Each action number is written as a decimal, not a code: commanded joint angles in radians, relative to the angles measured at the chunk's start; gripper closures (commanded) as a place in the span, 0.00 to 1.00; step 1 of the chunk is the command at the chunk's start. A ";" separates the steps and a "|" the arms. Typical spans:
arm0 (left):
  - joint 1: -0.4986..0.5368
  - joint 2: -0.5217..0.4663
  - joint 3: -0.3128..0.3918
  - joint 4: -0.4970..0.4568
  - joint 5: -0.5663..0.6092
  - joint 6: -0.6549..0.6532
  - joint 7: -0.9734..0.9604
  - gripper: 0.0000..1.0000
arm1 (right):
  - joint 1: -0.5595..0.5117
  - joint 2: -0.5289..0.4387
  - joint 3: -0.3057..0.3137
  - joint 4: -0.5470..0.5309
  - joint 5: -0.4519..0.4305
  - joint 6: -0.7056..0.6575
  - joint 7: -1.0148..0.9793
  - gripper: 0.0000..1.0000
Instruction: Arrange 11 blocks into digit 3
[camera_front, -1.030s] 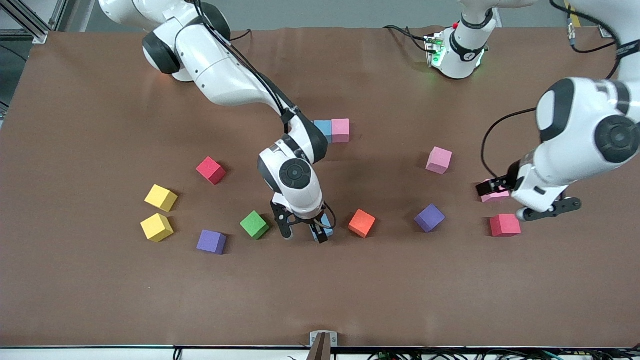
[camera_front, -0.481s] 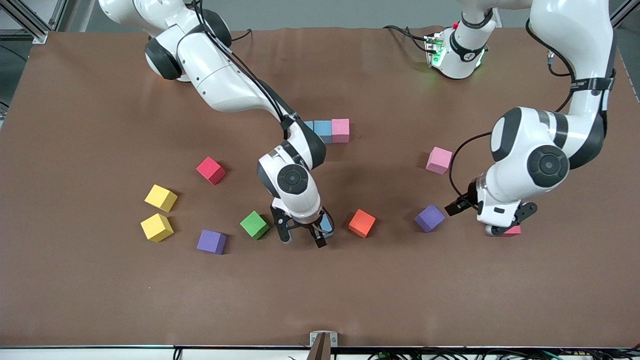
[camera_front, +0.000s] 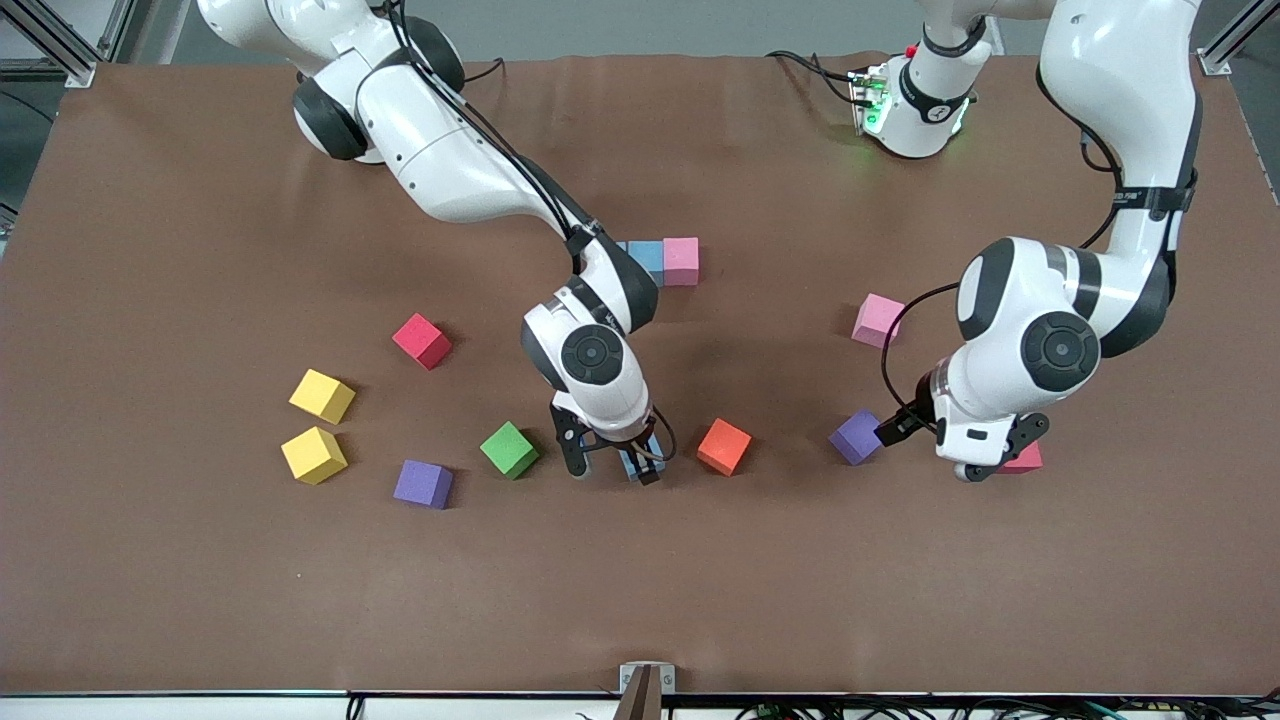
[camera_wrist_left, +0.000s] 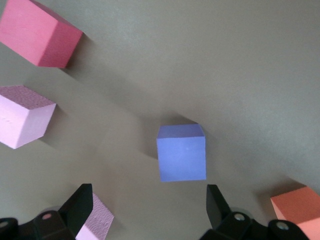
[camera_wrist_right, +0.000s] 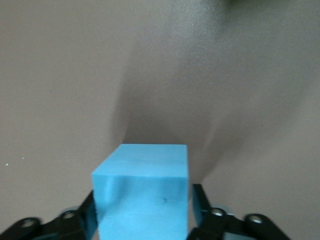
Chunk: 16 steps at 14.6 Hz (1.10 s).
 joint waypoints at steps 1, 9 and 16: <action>-0.013 0.034 0.004 0.015 -0.020 0.042 -0.031 0.00 | -0.010 0.021 0.014 0.036 0.002 -0.035 0.013 0.82; -0.028 0.132 0.004 0.015 -0.018 0.167 -0.094 0.00 | -0.010 -0.042 0.008 0.021 -0.006 -0.175 -0.290 0.99; -0.033 0.192 0.003 0.016 -0.018 0.187 -0.092 0.02 | -0.030 -0.204 0.010 -0.195 0.005 -0.212 -0.905 0.99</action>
